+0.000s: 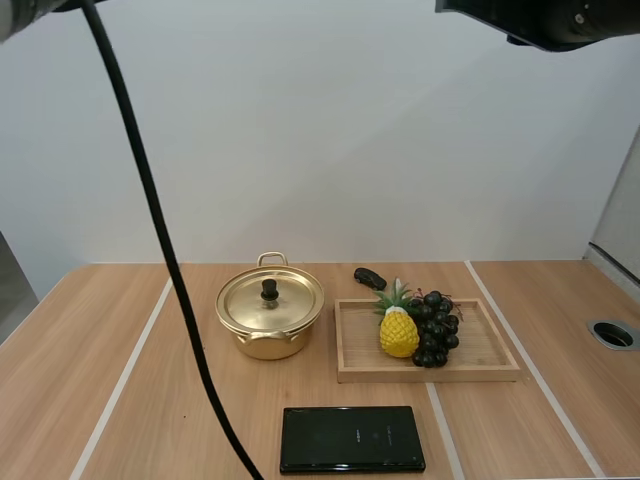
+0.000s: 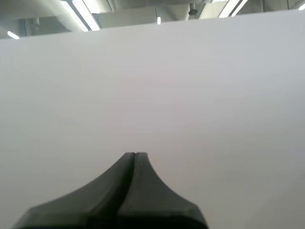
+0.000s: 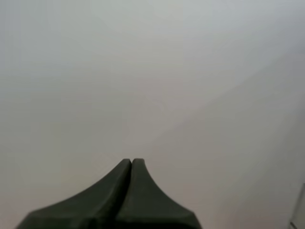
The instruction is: Open the pot, put the grape inside, and close it
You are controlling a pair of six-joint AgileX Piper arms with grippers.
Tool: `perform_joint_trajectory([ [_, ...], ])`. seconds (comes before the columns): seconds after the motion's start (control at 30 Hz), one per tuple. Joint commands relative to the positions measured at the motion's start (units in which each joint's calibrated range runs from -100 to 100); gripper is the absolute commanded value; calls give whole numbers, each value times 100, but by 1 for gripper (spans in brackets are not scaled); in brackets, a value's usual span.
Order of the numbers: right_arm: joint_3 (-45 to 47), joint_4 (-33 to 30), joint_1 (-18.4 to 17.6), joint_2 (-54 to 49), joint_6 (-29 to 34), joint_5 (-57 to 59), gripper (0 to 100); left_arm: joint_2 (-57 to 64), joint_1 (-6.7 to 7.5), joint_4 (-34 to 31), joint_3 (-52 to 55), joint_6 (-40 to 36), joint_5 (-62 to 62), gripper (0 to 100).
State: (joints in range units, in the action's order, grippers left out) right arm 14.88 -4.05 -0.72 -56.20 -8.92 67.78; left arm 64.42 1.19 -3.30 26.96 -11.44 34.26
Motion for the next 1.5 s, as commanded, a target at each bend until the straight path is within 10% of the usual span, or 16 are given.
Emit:
perform_joint_trajectory([
  [0.0, -377, -456, 23, 527, 261, 1365, 0, -507, 4, -18, -454, -118, 922, 0],
  [0.23, -540, -469, 23, 1541, 261, 3222, 0, -1769, 4, 7, -1245, -160, 2559, 0],
  [1.47, 71, -355, 23, 2358, 528, 3222, 8, -3956, 4, 616, -1734, 303, 6574, 0],
])
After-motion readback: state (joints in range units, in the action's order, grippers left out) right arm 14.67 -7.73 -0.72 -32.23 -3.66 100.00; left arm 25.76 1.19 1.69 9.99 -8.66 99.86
